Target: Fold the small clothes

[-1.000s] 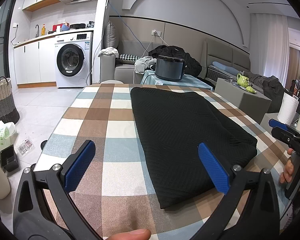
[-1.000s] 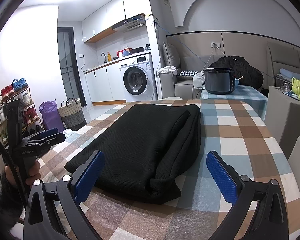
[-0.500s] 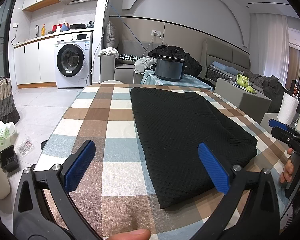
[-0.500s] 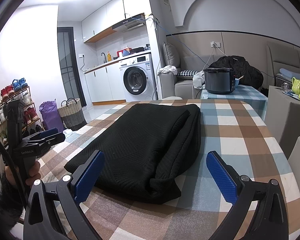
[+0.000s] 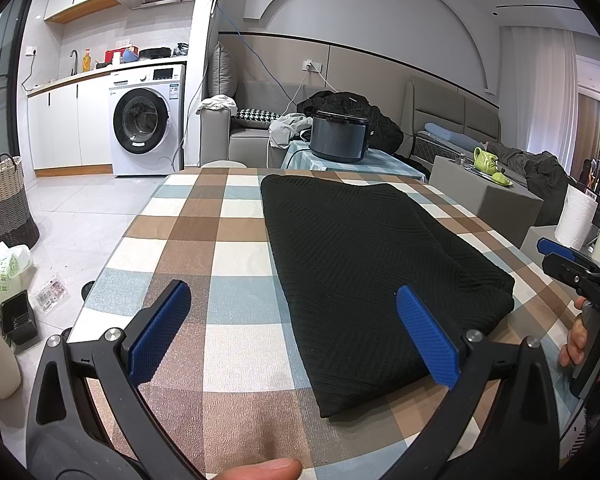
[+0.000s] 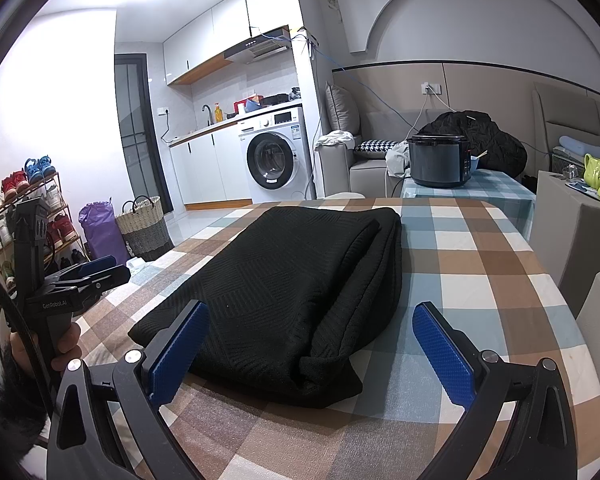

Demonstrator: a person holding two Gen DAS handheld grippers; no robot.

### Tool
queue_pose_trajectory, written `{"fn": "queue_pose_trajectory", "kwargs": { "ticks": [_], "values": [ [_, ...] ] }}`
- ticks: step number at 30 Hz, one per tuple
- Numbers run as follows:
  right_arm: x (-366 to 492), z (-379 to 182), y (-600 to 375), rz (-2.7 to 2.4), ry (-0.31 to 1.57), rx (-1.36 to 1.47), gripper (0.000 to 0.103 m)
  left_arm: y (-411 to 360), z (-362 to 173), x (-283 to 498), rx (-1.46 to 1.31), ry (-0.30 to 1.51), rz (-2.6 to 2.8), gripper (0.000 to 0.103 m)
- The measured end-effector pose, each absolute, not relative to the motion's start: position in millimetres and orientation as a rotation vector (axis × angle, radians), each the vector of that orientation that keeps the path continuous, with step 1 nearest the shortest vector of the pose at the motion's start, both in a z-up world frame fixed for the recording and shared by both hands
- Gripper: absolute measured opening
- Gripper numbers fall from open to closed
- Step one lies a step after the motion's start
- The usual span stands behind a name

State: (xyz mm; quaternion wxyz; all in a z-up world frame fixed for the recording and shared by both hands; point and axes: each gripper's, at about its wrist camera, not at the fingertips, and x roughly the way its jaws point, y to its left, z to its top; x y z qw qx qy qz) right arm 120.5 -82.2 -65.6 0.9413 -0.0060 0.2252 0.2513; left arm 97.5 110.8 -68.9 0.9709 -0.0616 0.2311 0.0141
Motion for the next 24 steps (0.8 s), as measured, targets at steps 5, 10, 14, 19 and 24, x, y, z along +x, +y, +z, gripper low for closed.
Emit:
{"fn": "queue_pose_trajectory", "kwargs": {
  "ticks": [5, 10, 14, 19, 24],
  "values": [
    [120.6, -65.6, -82.2, 0.512, 0.460, -0.012, 0.103, 110.7, -68.8, 97.5, -0.124, 0.467, 0.029, 0.103],
    [120.5, -65.4, -82.2, 0.512, 0.460, -0.012, 0.103, 110.6, -68.7, 97.4, -0.124, 0.467, 0.028, 0.103],
    [120.6, -65.5, -82.1, 0.512, 0.461, -0.011, 0.103, 110.5, -68.7, 97.3, -0.124, 0.467, 0.028, 0.103],
    [120.4, -65.4, -81.9, 0.512, 0.460, -0.012, 0.103, 110.8, -69.0, 97.0, -0.125, 0.464, 0.024, 0.103],
    [120.3, -66.2, -81.8, 0.512, 0.461, -0.011, 0.103, 109.5, -68.9, 97.5, -0.124, 0.464, 0.024, 0.103]
  ]
}}
